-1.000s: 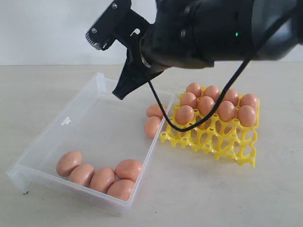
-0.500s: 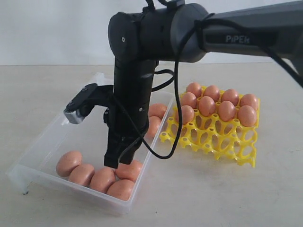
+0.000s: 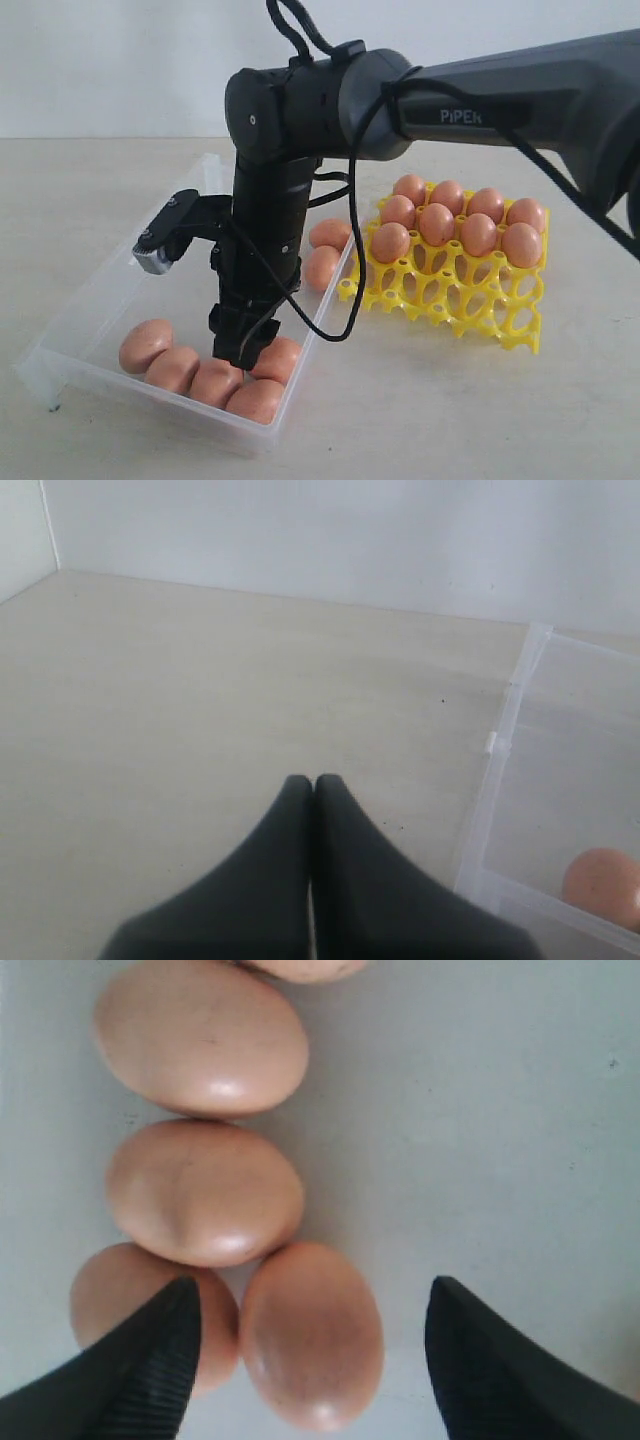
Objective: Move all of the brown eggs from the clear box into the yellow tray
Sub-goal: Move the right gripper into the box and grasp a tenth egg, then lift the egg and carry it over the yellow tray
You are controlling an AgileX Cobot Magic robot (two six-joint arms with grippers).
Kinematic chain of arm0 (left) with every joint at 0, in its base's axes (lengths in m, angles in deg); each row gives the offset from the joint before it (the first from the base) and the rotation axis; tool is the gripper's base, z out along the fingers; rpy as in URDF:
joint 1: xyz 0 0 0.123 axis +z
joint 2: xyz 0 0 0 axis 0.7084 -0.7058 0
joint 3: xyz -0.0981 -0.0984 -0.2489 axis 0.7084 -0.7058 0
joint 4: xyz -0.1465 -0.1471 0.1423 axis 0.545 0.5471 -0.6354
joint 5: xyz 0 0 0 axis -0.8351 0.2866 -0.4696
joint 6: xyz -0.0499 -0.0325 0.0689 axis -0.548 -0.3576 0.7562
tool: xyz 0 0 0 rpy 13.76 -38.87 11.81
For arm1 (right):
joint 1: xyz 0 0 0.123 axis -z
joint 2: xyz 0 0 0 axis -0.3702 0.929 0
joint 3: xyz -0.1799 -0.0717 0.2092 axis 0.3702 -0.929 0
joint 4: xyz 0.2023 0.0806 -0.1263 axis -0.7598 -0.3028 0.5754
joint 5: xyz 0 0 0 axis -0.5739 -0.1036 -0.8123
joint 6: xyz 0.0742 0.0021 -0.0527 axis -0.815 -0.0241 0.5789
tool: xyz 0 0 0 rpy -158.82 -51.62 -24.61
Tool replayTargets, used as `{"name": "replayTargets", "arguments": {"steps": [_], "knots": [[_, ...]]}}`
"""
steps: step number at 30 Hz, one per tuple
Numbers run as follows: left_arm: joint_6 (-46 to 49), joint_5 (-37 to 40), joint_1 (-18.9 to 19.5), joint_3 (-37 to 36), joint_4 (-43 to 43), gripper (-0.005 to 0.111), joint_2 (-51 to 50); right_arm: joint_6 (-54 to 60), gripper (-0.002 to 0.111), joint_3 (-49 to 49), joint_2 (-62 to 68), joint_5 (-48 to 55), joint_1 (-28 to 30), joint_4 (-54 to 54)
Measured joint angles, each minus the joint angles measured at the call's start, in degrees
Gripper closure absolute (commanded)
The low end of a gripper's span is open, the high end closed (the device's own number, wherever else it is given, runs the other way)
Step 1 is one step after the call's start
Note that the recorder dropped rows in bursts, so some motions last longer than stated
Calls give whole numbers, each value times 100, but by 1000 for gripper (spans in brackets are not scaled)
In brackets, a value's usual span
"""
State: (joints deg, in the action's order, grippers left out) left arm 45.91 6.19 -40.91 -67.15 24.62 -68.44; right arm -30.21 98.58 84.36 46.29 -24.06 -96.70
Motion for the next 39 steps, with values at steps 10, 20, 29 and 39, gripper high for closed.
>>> {"name": "replayTargets", "arguments": {"steps": [10,20,29,39], "knots": [[0,0,0,0,0,111,0,-457,46,10,432,-196,0,313],[0,0,0,0,0,111,0,-1256,108,10,440,-692,0,496],[0,0,0,0,0,111,0,-1268,108,10,440,-854,0,547],[0,0,0,0,0,111,0,-1349,68,10,440,-638,0,558]]}}
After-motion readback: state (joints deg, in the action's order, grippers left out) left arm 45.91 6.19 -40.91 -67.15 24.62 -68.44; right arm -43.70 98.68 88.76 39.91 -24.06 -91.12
